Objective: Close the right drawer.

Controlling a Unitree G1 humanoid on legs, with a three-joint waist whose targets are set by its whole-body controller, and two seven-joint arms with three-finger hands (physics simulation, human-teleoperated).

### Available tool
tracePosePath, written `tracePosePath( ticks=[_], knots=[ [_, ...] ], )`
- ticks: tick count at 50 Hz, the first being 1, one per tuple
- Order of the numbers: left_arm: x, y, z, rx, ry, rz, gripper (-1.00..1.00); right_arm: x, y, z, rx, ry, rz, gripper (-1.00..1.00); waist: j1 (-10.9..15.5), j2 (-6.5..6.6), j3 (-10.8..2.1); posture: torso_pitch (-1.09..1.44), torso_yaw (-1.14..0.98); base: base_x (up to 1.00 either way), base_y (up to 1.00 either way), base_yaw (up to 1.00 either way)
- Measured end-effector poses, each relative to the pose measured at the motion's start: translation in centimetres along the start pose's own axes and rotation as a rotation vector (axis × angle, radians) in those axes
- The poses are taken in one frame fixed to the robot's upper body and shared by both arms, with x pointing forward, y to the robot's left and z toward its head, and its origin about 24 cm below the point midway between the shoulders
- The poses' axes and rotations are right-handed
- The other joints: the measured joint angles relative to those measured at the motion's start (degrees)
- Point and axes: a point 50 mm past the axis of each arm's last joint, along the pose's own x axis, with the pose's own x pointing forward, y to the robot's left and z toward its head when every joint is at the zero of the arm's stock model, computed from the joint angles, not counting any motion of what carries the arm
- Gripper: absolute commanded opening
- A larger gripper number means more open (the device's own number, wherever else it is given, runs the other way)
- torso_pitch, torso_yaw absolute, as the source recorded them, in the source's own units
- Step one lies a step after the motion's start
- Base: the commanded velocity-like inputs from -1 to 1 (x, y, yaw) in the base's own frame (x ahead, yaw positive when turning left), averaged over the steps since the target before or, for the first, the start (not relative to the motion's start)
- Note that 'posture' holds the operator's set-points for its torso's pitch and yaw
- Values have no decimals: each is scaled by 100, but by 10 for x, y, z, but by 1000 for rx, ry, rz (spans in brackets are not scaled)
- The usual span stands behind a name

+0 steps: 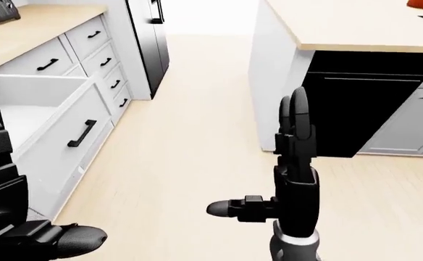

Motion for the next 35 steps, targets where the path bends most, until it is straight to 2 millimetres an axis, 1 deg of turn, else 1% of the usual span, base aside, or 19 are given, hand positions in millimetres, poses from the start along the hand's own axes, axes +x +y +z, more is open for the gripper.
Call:
tracePosePath(
  ticks=[2,4,6,8,11,12,13,15,17,18,22,26,27,28,29,30,32,33,35],
  knots=[
    [0,-2,-2,-11,9,-4,100,-1,-3,-4,-12,17,-4,100,-88,73,8,0,0,-11,41,0],
    [-2,-1,-6,-9,30,-7,100,-4,-4,-8,-16,48,-14,100,-82,33,-57,0,0,-11,42,0],
    [-2,-1,-6,-7,29,-6,100,-3,-4,-8,-14,46,-17,100,-50,70,-95,0,0,-11,42,0],
    [-2,-1,-4,-9,14,-8,100,-1,-4,-3,-13,22,-19,100,-24,206,-51,0,0,-12,41,0],
    [-2,-1,-3,-12,0,-12,100,-1,-4,-1,-12,6,-19,100,-35,481,22,0,0,-12,41,0],
    [-2,-1,-3,-12,-1,-13,100,-1,-5,-2,-13,7,-19,100,-28,596,12,0,0,-12,41,0],
    [-2,-1,-3,-9,-2,-11,100,-1,-4,-1,-12,4,-18,100,1,758,-33,0,0,-12,41,0],
    [-3,2,-7,6,21,-2,100,-2,1,-5,6,24,-7,100,95,691,-19,0,0,-6,35,0],
    [-3,1,-8,3,29,1,100,-4,1,-8,5,45,3,100,111,668,-5,0,0,0,20,0],
    [-3,1,-6,0,23,-1,100,-4,1,-8,1,47,2,100,100,627,-5,0,0,0,18,0],
    [-1,0,-1,-2,-4,-4,100,0,-2,-3,-8,10,-10,100,66,369,38,0,0,0,32,0],
    [-2,0,-1,0,0,-1,100,1,-1,-2,-3,-3,-9,100,19,64,155,0,0,0,52,0],
    [-2,0,-1,-1,1,-2,100,0,-1,-3,-5,3,-10,100,6,-17,153,0,0,0,52,0],
    [-1,-1,-1,-5,0,-4,100,0,-2,-4,-9,9,-12,100,-48,-55,130,0,0,0,51,0],
    [-2,-2,-3,-11,9,-5,100,-2,-4,-7,-16,25,-16,100,-106,23,151,0,0,0,51,0],
    [-3,-2,-5,-11,23,-8,100,-4,-5,-10,-20,47,-20,100,-101,34,121,0,0,0,52,0],
    [-3,-2,-7,-8,33,-10,100,-6,-6,-13,-21,70,-26,100,-80,20,9,0,0,0,52,0],
    [-2,-1,-5,-7,26,-10,100,-5,-6,-12,-20,64,-27,100,-67,52,-22,0,0,0,51,0],
    [-1,-2,-2,-8,4,-10,100,-3,-5,-7,-17,35,-27,100,-65,196,-2,0,0,0,51,0]
  ],
)
